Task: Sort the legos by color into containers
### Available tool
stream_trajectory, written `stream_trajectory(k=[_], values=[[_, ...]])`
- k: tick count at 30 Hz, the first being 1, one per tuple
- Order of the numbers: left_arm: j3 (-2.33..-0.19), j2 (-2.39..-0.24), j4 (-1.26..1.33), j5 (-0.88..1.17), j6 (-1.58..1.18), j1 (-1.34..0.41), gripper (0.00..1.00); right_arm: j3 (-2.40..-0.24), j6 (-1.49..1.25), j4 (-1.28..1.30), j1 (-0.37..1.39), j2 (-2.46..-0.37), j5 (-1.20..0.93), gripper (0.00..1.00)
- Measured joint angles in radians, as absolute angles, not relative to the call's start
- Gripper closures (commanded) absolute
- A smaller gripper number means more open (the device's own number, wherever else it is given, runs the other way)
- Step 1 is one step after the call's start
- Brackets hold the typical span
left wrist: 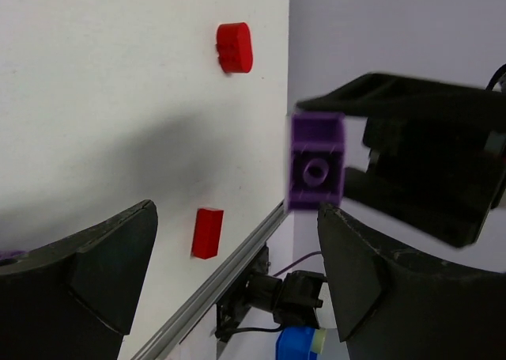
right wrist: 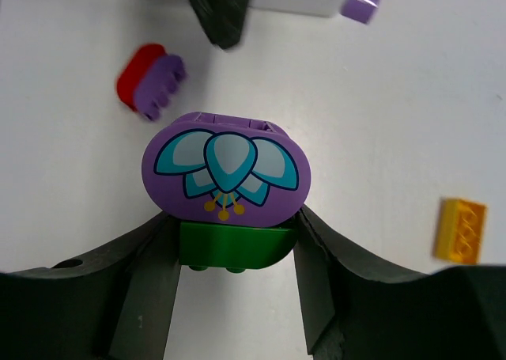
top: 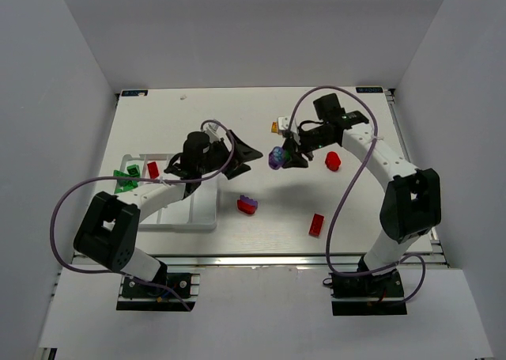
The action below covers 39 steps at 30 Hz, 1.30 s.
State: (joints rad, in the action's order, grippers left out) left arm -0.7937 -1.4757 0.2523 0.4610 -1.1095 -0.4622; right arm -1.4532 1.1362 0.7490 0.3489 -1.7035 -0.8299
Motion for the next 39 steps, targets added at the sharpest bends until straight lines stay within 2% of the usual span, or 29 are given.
stream_trajectory(k=[11,18,21,22,24,25,29,33,39], values=[[-0.812,-1.491,0.332,0.474,-1.131,-0.505,0.12,-1.402,1.029,0.712,0.494,-1.688,-0.839,0.95],[-0.796,-1.491,0.362,0.494,-1.147,-0.519,0.23,-1.402,0.979,0.665,0.526,-1.688,-0.833,0.96],[-0.788,-1.491,0.372,0.506,-1.157,-0.521,0.37,-1.403,0.968,0.653,0.526,-1.688,-0.828,0.96],[-0.785,-1.491,0.377,0.509,-1.159,-0.521,0.47,-1.403,0.967,0.650,0.526,-1.688,-0.825,0.96],[-0.778,-1.491,0.385,0.511,-1.168,-0.521,0.57,-1.403,0.963,0.648,0.526,-1.688,-0.821,0.96],[-0.774,-1.491,0.384,0.511,-1.172,-0.520,0.66,-1.403,0.964,0.647,0.525,-1.688,-0.820,0.97],[-0.773,-1.498,0.392,0.510,-1.187,-0.520,0.83,-1.403,0.964,0.646,0.526,-1.688,-0.812,0.98],[-0.779,-1.496,0.367,0.507,-1.169,-0.519,0.89,-1.399,0.970,0.644,0.526,-1.688,-0.805,0.98],[-0.769,-1.425,0.275,0.517,-1.117,-0.437,0.92,-1.357,0.976,0.626,0.530,-1.679,-0.793,0.99]])
